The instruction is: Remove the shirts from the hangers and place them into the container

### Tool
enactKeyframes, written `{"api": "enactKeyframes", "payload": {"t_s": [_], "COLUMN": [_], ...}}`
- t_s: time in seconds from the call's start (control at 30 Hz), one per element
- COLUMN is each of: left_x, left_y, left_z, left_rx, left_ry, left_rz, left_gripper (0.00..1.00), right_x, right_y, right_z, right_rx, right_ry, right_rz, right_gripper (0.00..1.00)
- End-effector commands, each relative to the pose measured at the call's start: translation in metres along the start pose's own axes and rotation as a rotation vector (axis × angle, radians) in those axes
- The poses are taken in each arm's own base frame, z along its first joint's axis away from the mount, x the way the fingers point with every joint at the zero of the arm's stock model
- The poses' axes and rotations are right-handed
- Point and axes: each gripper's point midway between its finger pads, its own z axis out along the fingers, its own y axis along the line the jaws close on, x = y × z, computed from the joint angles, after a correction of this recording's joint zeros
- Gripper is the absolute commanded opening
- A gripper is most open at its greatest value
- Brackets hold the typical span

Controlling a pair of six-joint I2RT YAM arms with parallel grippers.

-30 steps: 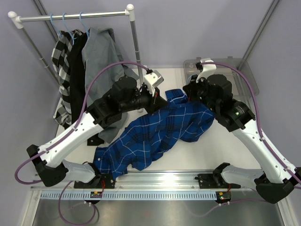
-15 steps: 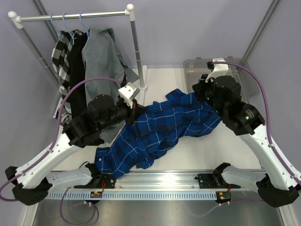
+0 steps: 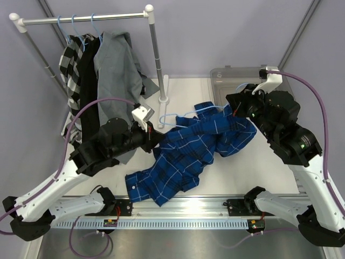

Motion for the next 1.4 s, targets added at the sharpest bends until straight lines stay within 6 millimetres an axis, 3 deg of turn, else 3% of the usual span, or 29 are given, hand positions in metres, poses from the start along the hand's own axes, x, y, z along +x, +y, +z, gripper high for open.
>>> {"api": "enactKeyframes", "payload": {"t_s": [0.0, 0.03, 0.13, 0.17, 0.27, 0.3, 0.47, 0.63, 0.9, 1.03, 1.2, 1.37], "left_x": [0.002, -0.003, -0.019, -0.023, -0.033, -0.028, -0.034, -0.059, -0.070, -0.067, -0.057, -0.033], "left_y": [-0.015, -0.018, -0.020, -0.019, -0.017, -0.015, -0.026, -0.043, -0.065, -0.067, -0.078, -0.073], "left_z": [0.003, 0.003, -0.009, -0.014, -0.039, -0.046, -0.083, -0.090, -0.025, 0.012, 0.024, 0.031], "left_rx": [0.063, 0.075, 0.082, 0.079, 0.066, 0.061, 0.114, 0.173, 0.248, 0.248, 0.309, 0.300], "left_ry": [0.013, 0.002, -0.049, -0.065, -0.111, -0.089, -0.071, -0.097, 0.049, 0.120, 0.181, 0.247], "left_rz": [-0.029, -0.028, 0.006, 0.027, 0.070, 0.079, 0.115, 0.102, 0.079, 0.072, 0.035, 0.012], "left_gripper": [0.00, 0.03, 0.39, 0.63, 0.86, 0.87, 0.89, 0.90, 0.88, 0.82, 0.73, 0.65], "right_x": [-0.051, -0.051, -0.046, -0.042, -0.030, -0.020, 0.016, 0.039, 0.052, 0.056, 0.051, 0.045], "right_y": [0.016, 0.019, 0.022, 0.021, 0.017, 0.015, 0.010, 0.014, 0.033, 0.042, 0.049, 0.051], "right_z": [-0.011, -0.011, -0.011, -0.012, -0.014, -0.012, -0.009, 0.000, 0.018, 0.029, 0.034, 0.036], "right_rx": [-0.072, -0.084, -0.110, -0.111, -0.113, -0.112, -0.129, -0.156, -0.197, -0.216, -0.221, -0.223], "right_ry": [-0.161, -0.156, -0.139, -0.131, -0.105, -0.078, -0.002, 0.041, 0.069, 0.087, 0.069, 0.053], "right_rz": [0.054, 0.052, 0.039, 0.026, 0.002, -0.006, -0.051, -0.085, -0.131, -0.168, -0.188, -0.194], "right_gripper": [0.00, 0.00, 0.00, 0.00, 0.00, 0.00, 0.00, 0.00, 0.00, 0.00, 0.00, 0.00]}}
